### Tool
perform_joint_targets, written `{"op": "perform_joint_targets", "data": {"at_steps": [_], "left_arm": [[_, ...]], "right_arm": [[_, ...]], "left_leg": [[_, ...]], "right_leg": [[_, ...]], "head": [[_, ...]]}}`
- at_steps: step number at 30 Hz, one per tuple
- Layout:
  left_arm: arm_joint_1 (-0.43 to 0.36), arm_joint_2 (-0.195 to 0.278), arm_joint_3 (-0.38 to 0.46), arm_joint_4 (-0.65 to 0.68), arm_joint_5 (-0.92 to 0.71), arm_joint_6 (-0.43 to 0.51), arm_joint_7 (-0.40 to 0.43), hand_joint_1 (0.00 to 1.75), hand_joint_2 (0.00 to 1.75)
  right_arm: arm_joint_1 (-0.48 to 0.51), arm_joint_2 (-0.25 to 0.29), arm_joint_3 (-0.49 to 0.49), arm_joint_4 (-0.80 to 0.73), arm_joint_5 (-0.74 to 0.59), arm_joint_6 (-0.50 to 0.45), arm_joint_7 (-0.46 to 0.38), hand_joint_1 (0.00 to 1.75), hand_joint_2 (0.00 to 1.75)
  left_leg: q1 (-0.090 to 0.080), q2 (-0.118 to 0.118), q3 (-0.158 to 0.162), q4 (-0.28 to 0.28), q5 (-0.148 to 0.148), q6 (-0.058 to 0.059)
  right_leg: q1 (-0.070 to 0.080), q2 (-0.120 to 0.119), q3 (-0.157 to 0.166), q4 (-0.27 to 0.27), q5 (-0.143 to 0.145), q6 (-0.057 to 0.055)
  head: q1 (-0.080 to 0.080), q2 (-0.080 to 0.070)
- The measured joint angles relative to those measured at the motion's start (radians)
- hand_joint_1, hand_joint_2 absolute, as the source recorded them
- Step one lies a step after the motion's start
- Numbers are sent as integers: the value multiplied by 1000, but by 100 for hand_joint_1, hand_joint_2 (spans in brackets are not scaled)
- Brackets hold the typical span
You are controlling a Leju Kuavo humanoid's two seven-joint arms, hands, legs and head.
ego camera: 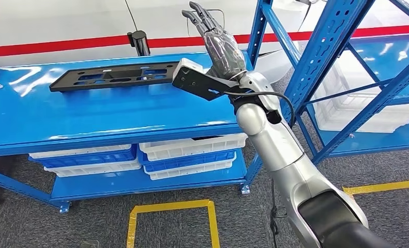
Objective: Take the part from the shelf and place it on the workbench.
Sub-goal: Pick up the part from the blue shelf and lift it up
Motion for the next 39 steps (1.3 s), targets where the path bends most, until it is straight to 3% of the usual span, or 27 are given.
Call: {"op": "perform_joint_targets", "data": {"at_steps": [15, 22, 24, 26, 28, 30, 31, 32, 34, 36, 39], "left_arm": [[7, -3, -1, 0, -3, -1, -1, 0, 0], [6, -2, -6, 0, -12, -8, -3, 0, 0], [6, -4, -10, 0, -15, -8, -3, 0, 0], [5, -6, -12, 0, -16, -8, -2, 0, 0], [5, -7, -15, 0, -16, -9, -1, 0, 0], [6, -8, -18, 0, -16, -9, -1, 0, 0], [7, -8, -18, 0, -16, -8, 0, 0, 0], [7, -8, -18, 0, -15, -8, 0, 0, 0], [8, -7, -18, 0, -11, -8, -1, 0, 0], [9, -6, -18, 0, -6, -8, -3, 0, 0], [13, -5, -17, 0, -2, -5, -7, 0, 0]], "right_arm": [[8, -9, 0, -8, -10, -4, 0, 0, 175], [19, -21, -9, -21, -11, -5, 0, 0, 175], [22, -26, -15, -28, -11, -6, 0, 0, 175], [25, -31, -19, -34, -12, -7, 0, 0, 175], [30, -38, -19, -36, -12, -7, 0, 0, 175], [39, -44, -20, -36, -12, -7, 0, 0, 175], [43, -46, -20, -36, -11, -7, 0, 0, 175], [45, -48, -20, -36, -11, -7, 0, 0, 175], [45, -49, -20, -36, -12, -7, 0, 0, 175], [47, -48, -18, -36, -12, -7, 0, 0, 175], [48, -45, -16, -35, -12, -7, 0, 0, 175]], "left_leg": [[-2, -1, 2, 1, 0, 5], [-6, -1, 2, 5, -9, 18], [-2, 1, 15, -8, -7, 23], [7, 5, 34, -27, -6, 29], [12, 7, 43, -32, -10, 32], [15, 7, 45, -30, -14, 28], [17, 7, 47, -29, -17, 24], [20, 7, 49, -26, -21, 19], [25, 6, 52, -15, -33, 2], [25, 6, 53, -5, -44, -13], [29, 8, 55, -1, -53, -27]], "right_leg": [[-1, -1, 3, -4, 0, 3], [-7, 0, 7, -7, -3, 9], [-2, -3, 8, -3, -7, 14], [2, -12, -20, 58, -33, 15], [-4, -17, -95, 190, -77, 14], [-13, -19, -160, 278, -92, 24], [-18, -21, -165, 267, -75, 34], [-24, -23, -150, 217, -44, 48], [-33, -30, -91, 76, 25, 70], [-33, -33, -59, 10, 52, 59], [-31, -31, -52, 9, 50, 28]], "head": [[0, 0], [0, 0], [0, 0], [0, 0], [1, 0], [0, 0], [0, 0], [0, 0], [1, 0], [-1, 0], [-2, 0]]}}
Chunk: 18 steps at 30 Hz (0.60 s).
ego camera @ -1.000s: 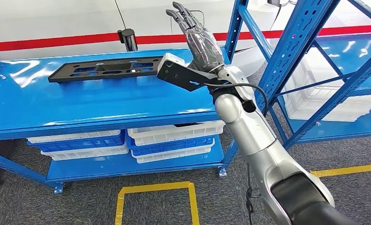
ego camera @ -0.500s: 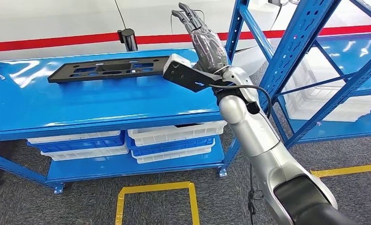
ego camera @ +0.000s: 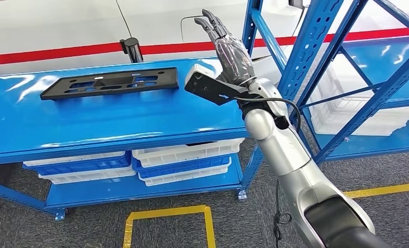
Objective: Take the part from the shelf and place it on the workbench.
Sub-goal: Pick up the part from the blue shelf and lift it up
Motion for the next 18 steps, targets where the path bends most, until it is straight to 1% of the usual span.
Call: {"op": "perform_joint_targets", "data": {"at_steps": [1, 2, 3, 4, 5, 6, 7, 8, 9, 10, 11, 12, 13, 14, 16, 17, 18], "left_arm": [[1, 0, 0, 0, 0, 1, -2, 0, 0], [1, 1, 0, 0, 0, 3, -3, 0, 0], [2, 0, 1, 0, 0, 4, -4, 0, 0], [4, 0, 1, 0, 0, 5, -5, 0, 0], [6, 0, 1, 0, 0, 5, -5, 0, 0], [8, 0, 1, 1, 0, 6, -5, 0, 0], [11, 0, 1, 1, 0, 6, -5, 0, 0], [12, 0, 1, 1, 0, 7, -6, 0, 0], [13, 0, 1, 1, 0, 8, -6, 0, 0], [13, 2, 1, 1, 0, 9, -6, 0, 0], [13, 3, 1, 1, 0, 9, -6, 0, 0], [12, 4, 1, 1, 0, 10, -6, 0, 0], [12, 5, 1, 2, 0, 10, -7, 0, 0], [12, 4, 1, 2, 0, 11, -7, 0, 0], [13, 3, 1, 2, -1, 11, -7, 0, 0], [13, 2, 1, 2, -1, 11, -7, 0, 0], [12, 1, 1, 2, -2, 11, -7, 0, 0]], "right_arm": [[-1, 2, 0, 0, 0, 0, 0, 0, 175], [-1, 5, 1, 0, 0, 0, 0, 0, 175], [-1, 7, 2, 0, 0, 0, 0, 0, 175], [-1, 9, 3, 1, 0, 0, 0, 0, 175], [0, 11, 4, 1, 0, 0, 0, 0, 175], [1, 13, 5, 2, 0, 0, 0, 0, 175], [1, 14, 6, 3, 0, 0, 0, 0, 175], [1, 15, 7, 3, 0, 0, 0, 0, 175], [1, 16, 7, 3, 0, 0, 0, 0, 175], [0, 16, 8, 3, 0, 0, 0, 0, 175], [-1, 17, 8, 4, 0, 0, 0, 0, 175], [-2, 17, 9, 4, 0, 0, 0, 0, 175], [-1, 17, 9, 5, 0, 0, 0, 0, 175], [-1, 18, 10, 6, 0, 0, 0, 0, 175], [-1, 19, 8, 4, 0, 0, 0, 0, 175], [-2, 19, 7, 4, 0, 0, 0, 0, 175], [-3, 18, 6, 3, 0, 0, 0, 0, 175]], "left_leg": [[2, 2, -6, 15, -10, -5], [3, 4, -21, 49, -28, -10], [4, 7, -48, 105, -52, -15], [4, 9, -86, 175, -79, -18], [4, 10, -126, 240, -98, -20], [4, 10, -157, 281, -102, -19], [4, 10, -170, 286, -86, -16], [2, 10, -162, 249, -51, -9], [0, 10, -136, 183, -6, 1], [-4, 10, -106, 116, 28, 13], [-10, 10, -77, 60, 50, 25], [-15, 11, -58, 26, 56, 33], [-20, 11, -50, 16, 48, 38], [-23, 11, -44, 8, 45, 40], [-17, 11, -24, -13, 40, 43], [-14, 11, -11, -25, 38, 46], [-11, 11, 2, -34, 35, 47]], "right_leg": [[-2, 0, 5, -1, -2, -7], [-4, 1, 12, -1, -5, -13], [-3, 1, 17, -2, -9, -19], [-2, 0, 22, -2, -13, -25], [1, 1, 26, -1, -18, -29], [3, 1, 31, -1, -22, -32], [6, 3, 36, -1, -28, -34], [8, 5, 44, -1, -34, -34], [10, 6, 54, -2, -41, -34], [12, 7, 62, -4, -49, -32], [14, 8, 68, -5, -55, -30], [14, 8, 71, -7, -60, -26], [13, 8, 72, -9, -62, -21], [13, 9, 74, -14, -65, -17], [16, 6, 77, -11, -75, -8], [17, 5, 65, 14, -85, -6], [18, 4, 38, 62, -99, -6]], "head": [[0, 0], [0, 0], [-1, 0], [-1, 0], [-1, 0], [-1, 0], [-1, 0], [-1, 0], [-1, 0], [0, 0], [0, 0], [0, 0], [1, 0], [0, 0], [1, 0], [2, 0], [2, 0]]}}
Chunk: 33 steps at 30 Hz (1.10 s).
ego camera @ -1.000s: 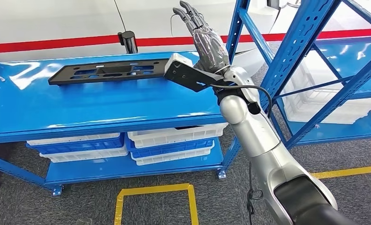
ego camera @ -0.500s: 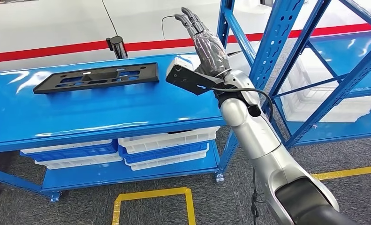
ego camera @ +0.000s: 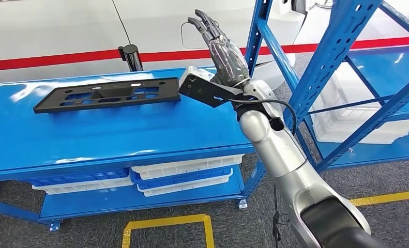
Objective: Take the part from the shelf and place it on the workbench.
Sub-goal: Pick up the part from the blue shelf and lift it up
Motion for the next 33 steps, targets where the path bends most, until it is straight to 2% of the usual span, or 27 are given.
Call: {"op": "perform_joint_targets", "data": {"at_steps": [2, 3, 4, 5, 6, 7, 8, 9, 10, 11, 14, 15, 16, 18, 19, 20, 21, 22, 23, 24, 25, 27, 29, 30, 33], "left_arm": [[-1, -2, 0, 0, -1, 0, 1, 0, 0], [1, -4, 0, 0, -1, 0, 2, 0, 0], [3, -5, 0, 1, -1, 0, 2, 0, 0], [4, -6, 0, 1, -1, 0, 3, 0, 0], [5, -6, 0, 1, -1, 0, 4, 0, 0], [5, -7, 0, 1, -1, -1, 4, 0, 0], [4, -7, 0, 1, -1, -1, 4, 0, 0], [3, -8, 0, 1, -2, -1, 5, 0, 0], [3, -8, 0, 1, -2, -1, 5, 0, 0], [2, -9, 0, 1, -2, -1, 5, 0, 0], [1, -8, 0, 1, -3, -1, 7, 0, 0], [0, -8, 0, 1, -3, -1, 7, 0, 0], [0, -8, 0, 2, -3, -1, 7, 0, 0], [1, -8, 0, 2, -4, -1, 7, 0, 0], [2, -8, 0, 3, -4, -1, 7, 0, 0], [2, -8, 0, 3, -4, -1, 7, 0, 0], [2, -7, 0, 4, -4, -1, 7, 0, 0], [2, -7, 0, 4, -4, -1, 7, 0, 0], [2, -6, 0, 4, -5, -1, 8, 0, 0], [1, -6, 0, 4, -7, -1, 9, 0, 0], [0, -6, 0, 5, -9, -1, 10, 0, 0], [-2, -6, -1, 5, -11, -2, 12, 0, 0], [-2, -6, -1, 5, -11, -2, 13, 0, 0], [-2, -6, -1, 5, -11, -2, 13, 0, 0], [-6, -8, -1, 5, -12, -3, 16, 0, 0]], "right_arm": [[4, -4, -1, 2, 0, 0, 0, 0, 175], [10, -7, -2, 4, -1, 0, 0, 0, 175], [15, -10, -3, 6, -2, 0, 0, 0, 175], [18, -12, -5, 7, -2, -1, 0, 0, 175], [20, -14, -6, 7, -3, -1, -1, 0, 175], [20, -16, -7, 8, -4, -1, -1, 0, 175], [19, -18, -7, 8, -5, -1, -1, 0, 175], [19, -19, -7, 9, -5, -2, -2, 0, 175], [20, -21, -8, 9, -5, -3, -2, 0, 175], [19, -22, -8, 10, -5, -3, -2, 0, 175], [17, -23, -10, 9, -5, -4, -3, 0, 175], [15, -22, -9, 9, -5, -4, -3, 0, 175], [15, -22, -9, 9, -5, -4, -3, 0, 175], [16, -22, -7, 10, -5, -4, -3, 0, 175], [18, -22, -7, 10, -5, -4, -3, 0, 175], [19, -22, -7, 10, -5, -4, -3, 0, 175], [19, -22, -7, 10, -5, -4, -3, 0, 175], [19, -22, -7, 10, -5, -4, -3, 0, 175], [17, -22, -7, 10, -5, -4, -4, 0, 175], [15, -22, -7, 10, -5, -4, -3, 0, 175], [14, -22, -7, 10, -5, -4, -3, 0, 175], [13, -23, -7, 10, -5, -4, -3, 0, 175], [13, -23, -8, 8, -4, -5, -4, 0, 175], [12, -23, -7, 8, -4, -6, -5, 0, 175], [13, -23, -6, 7, -1, -8, -7, 0, 175]], "left_leg": [[-1, -2, 13, -3, -10, 3], [-1, -4, 20, -3, -17, 3], [-1, -7, 27, -2, -25, 1], [0, -9, 36, 0, -33, -1], [1, -10, 46, 3, -43, -5], [1, -11, 53, 7, -53, -10], [0, -12, 59, 12, -64, -15], [-1, -12, 63, 16, -73, -21], [-2, -12, 64, 18, -79, -26], [-3, -11, 66, 18, -82, -31], [3, -7, 57, 43, -104, -47], [5, -5, 37, 83, -122, -54], [8, -3, 4, 144, -145, -60], [13, -2, -82, 276, -181, -69], [15, -2, -113, 309, -177, -71], [17, -1, -125, 304, -151, -72], [18, -1, -117, 260, -106, -71], [19, -1, -95, 190, -55, -67], [18, -1, -68, 126, -18, -64], [16, 0, -45, 73, 0, -59], [13, 0, -31, 46, 3, -54], [7, -1, -22, 34, -10, -44], [5, -2, -12, 23, -8, -40], [4, -3, -6, 16, -6, -39], [1, -7, 0, 9, -5, -39]], "right_leg": [[-3, 0, -88, 134, -30, 0], [-4, 0, -128, 182, -34, 4], [-5, 0, -153, 198, -22, 12], [-7, -1, -158, 175, 7, 23], [-10, -2, -146, 117, 49, 35], [-13, -5, -125, 45, 93, 43], [-13, -8, -102, -15, 125, 46], [-12, -9, -85, -54, 144, 41], [-10, -10, -78, -69, 149, 32], [-8, -8, -74, -69, 146, 22], [-16, -4, -64, -73, 137, -2], [-19, -4, -57, -75, 133, -10], [-19, -4, -52, -75, 129, -17], [-18, -4, -42, -74, 120, -26], [-17, -3, -37, -74, 114, -28], [-17, -2, -29, -74, 109, -27], [-17, -1, -20, -74, 102, -25], [-17, 0, -10, -75, 95, -22], [-15, 1, -2, -75, 88, -18], [-12, 2, 1, -75, 82, -13], [-10, 2, 2, -75, 79, -8], [-8, 2, 2, -80, 77, 3], [-4, -1, 10, -86, 80, 11], [-2, -1, 15, -89, 82, 12], [-3, -4, 27, -102, 83, 6]], "head": [[0, 0], [0, 0], [0, 0], [0, 0], [0, 0], [0, 0], [0, 0], [-1, 0], [-2, 0], [-2, 0], [-3, 0], [-4, 0], [-4, 0], [-5, 0], [-5, 0], [-5, 0], [-5, 0], [-4, 0], [-4, 0], [-4, 0], [-4, 0], [-4, 0], [-3, 0], [-3, 0], [-3, 0]]}}
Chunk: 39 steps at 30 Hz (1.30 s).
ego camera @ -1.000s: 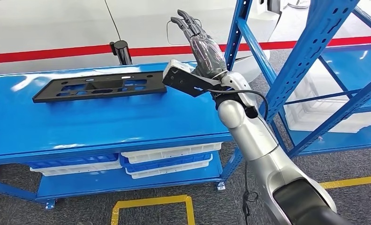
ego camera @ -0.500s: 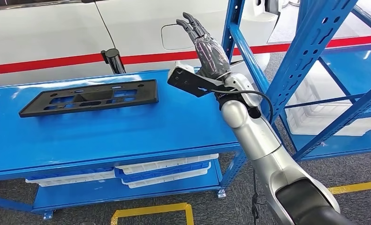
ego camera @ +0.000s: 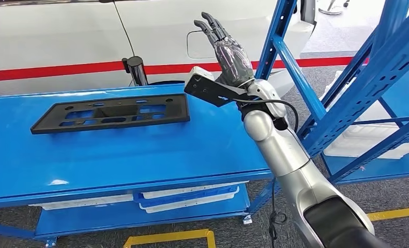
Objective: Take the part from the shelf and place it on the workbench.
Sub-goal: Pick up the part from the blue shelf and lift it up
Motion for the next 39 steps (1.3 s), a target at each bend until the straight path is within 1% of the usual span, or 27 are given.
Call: {"op": "perform_joint_targets", "data": {"at_steps": [3, 5, 8, 12, 15, 16, 19, 24, 28, 31, 34, 39], "left_arm": [[0, -1, 0, 0, 0, 0, 2, 0, 0], [0, -1, 0, 0, 0, 3, 0, 0, 0], [0, 0, 0, 0, 0, 10, -3, 0, 0], [0, 0, 1, 0, 1, 22, -2, 0, 0], [0, 0, 1, 0, 5, 20, -6, 0, 0], [0, 0, 1, 0, 7, 19, -7, 0, 0], [0, -1, 1, 0, 11, 17, -9, 0, 0], [-2, -2, 1, 0, 11, 14, -11, 0, 0], [-10, -6, 1, 0, 10, 12, -5, 0, 0], [-17, -10, 1, 0, 9, 13, -2, 0, 0], [-24, -14, 1, 0, 11, 14, 1, 0, 0], [-41, -22, 1, 0, 20, 15, -7, 0, 0]], "right_arm": [[8, 0, 1, 0, 7, -1, 0, 0, 175], [15, 0, 3, 0, 14, -1, 0, 0, 175], [26, 0, 5, 0, 20, -1, -1, 0, 175], [31, 0, 10, 0, 22, -1, -2, 0, 175], [35, 1, 15, 0, 26, 0, -4, 0, 44], [38, 1, 17, 1, 31, 2, -6, 0, 44], [52, 2, 28, 3, 48, 9, -9, 0, 175], [74, 13, 60, 27, 91, 27, -1, 0, 175], [83, 55, 111, 98, 129, 39, -2, 0, 175], [80, 108, 159, 184, 137, 36, -21, 0, 175], [72, 174, 218, 286, 147, 21, -38, 0, 175], [44, 287, 313, 430, 180, -1, -35, 0, 175]], "left_leg": [[-3, -1, -2, 0, -2, 4], [-6, 0, -2, 0, -3, 7], [-8, 0, -2, 0, -2, 10], [-8, 0, -2, 0, -1, 12], [-7, 0, -1, 0, -1, 12], [-6, 0, -1, 0, -1, 12], [-5, 0, -1, 0, -1, 12], [-3, 1, -1, 0, -1, 12], [-2, 1, -1, 0, -1, 12], [-2, 1, -1, 0, -1, 12], [-1, 1, -1, 0, -1, 11], [0, 1, -1, 0, -1, 11]], "right_leg": [[-1, -1, 5, -14, -4, -5], [-3, -1, 5, -15, -4, -5], [-4, -1, 5, -16, -2, -2], [-5, -1, 5, -16, 0, 8], [-5, -1, 5, -16, 0, 8], [-4, -1, 5, -16, 0, 8], [-4, -1, 5, -16, 0, 8], [-3, -1, 4, -15, 0, 8], [-3, -1, 4, -15, 0, 7], [-3, -1, 4, -15, 0, 7], [-2, -1, 4, -15, -1, 7], [-2, -1, 3, -15, -1, 6]], "head": [[0, 0], [0, 0], [0, 0], [0, 0], [0, 0], [0, 0], [0, 0], [0, 0], [0, 0], [0, 0], [0, 0], [0, 0]]}}
